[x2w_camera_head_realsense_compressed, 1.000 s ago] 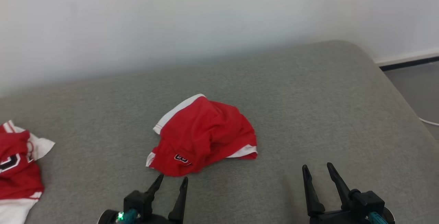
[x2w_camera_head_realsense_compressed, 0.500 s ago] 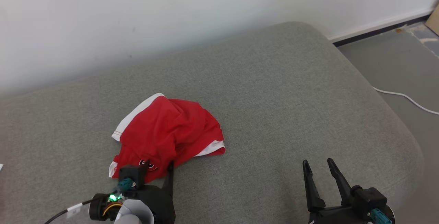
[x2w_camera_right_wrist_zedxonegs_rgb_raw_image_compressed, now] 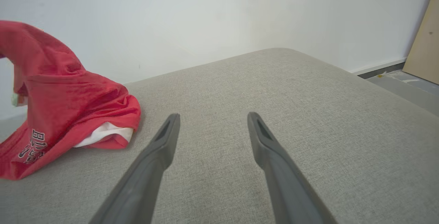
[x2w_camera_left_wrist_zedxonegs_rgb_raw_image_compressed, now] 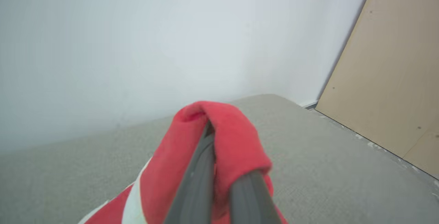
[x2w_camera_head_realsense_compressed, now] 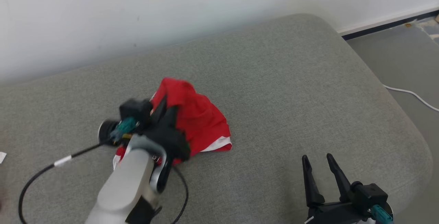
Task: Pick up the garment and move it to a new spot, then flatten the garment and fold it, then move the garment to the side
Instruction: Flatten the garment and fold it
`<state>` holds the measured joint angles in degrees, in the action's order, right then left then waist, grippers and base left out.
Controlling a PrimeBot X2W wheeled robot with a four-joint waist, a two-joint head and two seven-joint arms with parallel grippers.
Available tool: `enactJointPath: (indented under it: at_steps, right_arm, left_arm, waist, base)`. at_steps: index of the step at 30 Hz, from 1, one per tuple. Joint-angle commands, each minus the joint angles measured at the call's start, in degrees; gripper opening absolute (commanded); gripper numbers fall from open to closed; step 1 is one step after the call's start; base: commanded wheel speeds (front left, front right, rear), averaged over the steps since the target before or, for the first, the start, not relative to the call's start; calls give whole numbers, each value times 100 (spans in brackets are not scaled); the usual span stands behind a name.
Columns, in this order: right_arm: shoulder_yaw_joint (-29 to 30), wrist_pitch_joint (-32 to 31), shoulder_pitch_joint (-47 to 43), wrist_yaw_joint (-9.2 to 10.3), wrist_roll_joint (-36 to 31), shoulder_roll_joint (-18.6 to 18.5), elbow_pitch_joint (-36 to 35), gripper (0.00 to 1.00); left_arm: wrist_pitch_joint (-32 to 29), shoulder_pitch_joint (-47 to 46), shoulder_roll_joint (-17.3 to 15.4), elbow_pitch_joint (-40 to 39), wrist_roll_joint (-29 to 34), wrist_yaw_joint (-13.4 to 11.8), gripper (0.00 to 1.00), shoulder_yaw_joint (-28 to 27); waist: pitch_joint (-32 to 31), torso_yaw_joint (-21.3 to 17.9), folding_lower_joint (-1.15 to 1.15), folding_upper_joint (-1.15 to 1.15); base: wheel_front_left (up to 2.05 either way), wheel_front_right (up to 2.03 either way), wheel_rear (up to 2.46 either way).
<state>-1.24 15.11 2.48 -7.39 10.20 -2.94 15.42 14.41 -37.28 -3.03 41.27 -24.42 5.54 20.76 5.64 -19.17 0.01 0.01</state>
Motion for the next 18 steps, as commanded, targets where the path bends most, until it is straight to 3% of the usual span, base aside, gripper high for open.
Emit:
enactJointPath:
  at_steps: [1,6,10,15,18]
  right_arm:
    - [-37,7,58,-20,38,11,5,100]
    - [-72,7,79,-20,64,12,36,100]
    - [-89,6,88,-20,74,12,48,100]
    - [-71,6,81,-20,90,12,29,100]
    - [-55,7,112,-20,125,12,5,100]
  left_arm:
    - [47,-326,23,-293,-231,63,0,282]
    - [76,-1157,17,-1031,-1020,109,0,910]
    - [81,-1632,14,-1561,-1596,11,0,1048]
    - [80,-1823,5,-2413,-2322,-274,0,745]
    - [80,-1470,7,-2263,-2163,-433,0,643]
  waist:
    - [-8,42,-1,-1]
    - [-29,65,-1,-1]
    - [-33,72,-1,-1]
    - [20,201,-1,-1]
    - [79,359,-1,-1]
  base:
    - [0,0,0]
    - [0,0,0]
    - [0,0,0]
    - [0,0,0]
    - [0,0,0]
